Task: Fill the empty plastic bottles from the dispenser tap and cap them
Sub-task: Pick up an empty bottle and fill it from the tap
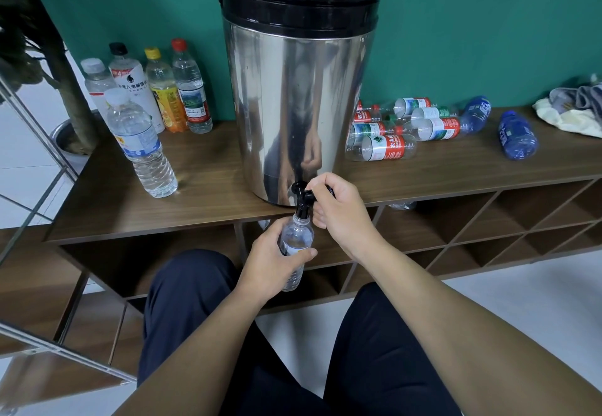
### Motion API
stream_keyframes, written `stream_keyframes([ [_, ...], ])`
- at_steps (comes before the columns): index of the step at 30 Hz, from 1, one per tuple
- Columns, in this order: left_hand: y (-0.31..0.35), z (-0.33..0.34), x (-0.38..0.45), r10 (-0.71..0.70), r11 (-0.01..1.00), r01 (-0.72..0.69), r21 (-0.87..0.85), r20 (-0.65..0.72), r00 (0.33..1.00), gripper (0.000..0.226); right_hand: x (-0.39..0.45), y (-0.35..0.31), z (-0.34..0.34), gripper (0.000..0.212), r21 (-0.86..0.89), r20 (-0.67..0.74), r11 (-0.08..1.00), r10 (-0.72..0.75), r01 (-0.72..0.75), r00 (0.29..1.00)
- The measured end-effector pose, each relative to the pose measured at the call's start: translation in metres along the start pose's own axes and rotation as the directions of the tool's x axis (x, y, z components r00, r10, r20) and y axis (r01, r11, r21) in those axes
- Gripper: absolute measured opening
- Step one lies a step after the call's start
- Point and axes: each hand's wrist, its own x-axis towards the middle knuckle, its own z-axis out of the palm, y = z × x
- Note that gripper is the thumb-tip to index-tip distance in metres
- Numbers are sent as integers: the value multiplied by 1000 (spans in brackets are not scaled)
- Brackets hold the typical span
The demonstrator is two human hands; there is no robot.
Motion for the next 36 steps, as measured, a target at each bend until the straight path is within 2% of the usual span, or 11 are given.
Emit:
stream_keyframes([
  [36,-3,1,2,24,1000,-24,-17,-4,1000,60,-2,0,2,26,-2,-17,1000,6,-6,1000],
])
